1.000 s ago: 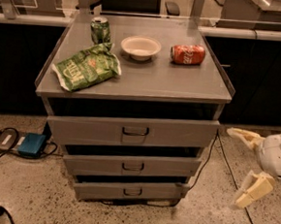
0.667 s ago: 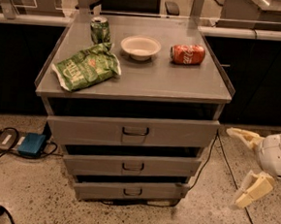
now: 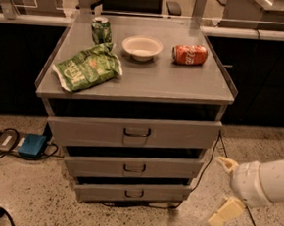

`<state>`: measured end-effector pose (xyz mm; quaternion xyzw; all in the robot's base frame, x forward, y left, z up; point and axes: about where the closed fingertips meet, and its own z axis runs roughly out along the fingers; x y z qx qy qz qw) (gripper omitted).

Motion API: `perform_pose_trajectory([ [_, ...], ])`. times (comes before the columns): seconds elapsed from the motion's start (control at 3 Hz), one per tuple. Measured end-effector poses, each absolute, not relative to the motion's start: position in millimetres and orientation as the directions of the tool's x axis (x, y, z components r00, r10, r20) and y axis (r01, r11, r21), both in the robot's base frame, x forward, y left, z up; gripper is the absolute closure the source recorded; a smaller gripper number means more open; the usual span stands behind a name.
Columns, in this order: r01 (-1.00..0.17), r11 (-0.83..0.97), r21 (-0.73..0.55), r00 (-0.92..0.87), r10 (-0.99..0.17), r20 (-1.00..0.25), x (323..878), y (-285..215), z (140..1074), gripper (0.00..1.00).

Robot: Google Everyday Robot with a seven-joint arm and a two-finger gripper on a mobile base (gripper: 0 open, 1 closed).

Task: Open bottom drawer

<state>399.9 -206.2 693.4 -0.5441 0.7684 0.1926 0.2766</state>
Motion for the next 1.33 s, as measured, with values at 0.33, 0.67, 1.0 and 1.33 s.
perform_pose_trajectory([
  [0.33,-0.903,0.427,0.059,-0.383,-0.732,-0.563,388.9,-204.4,614.8,0.0],
  [0.67,-0.878,0.478,0.025,-0.427,-0.759,-0.491,385.4,-205.2,565.8,0.0],
  [1.0,-0.858,0.511,-0.043,-0.433,-0.767,-0.472,404.4,-211.1,539.7,0.0],
  [1.33,-0.844,0.531,-0.077,-0.425,-0.749,-0.508,420.1,-210.4,534.6,0.0],
])
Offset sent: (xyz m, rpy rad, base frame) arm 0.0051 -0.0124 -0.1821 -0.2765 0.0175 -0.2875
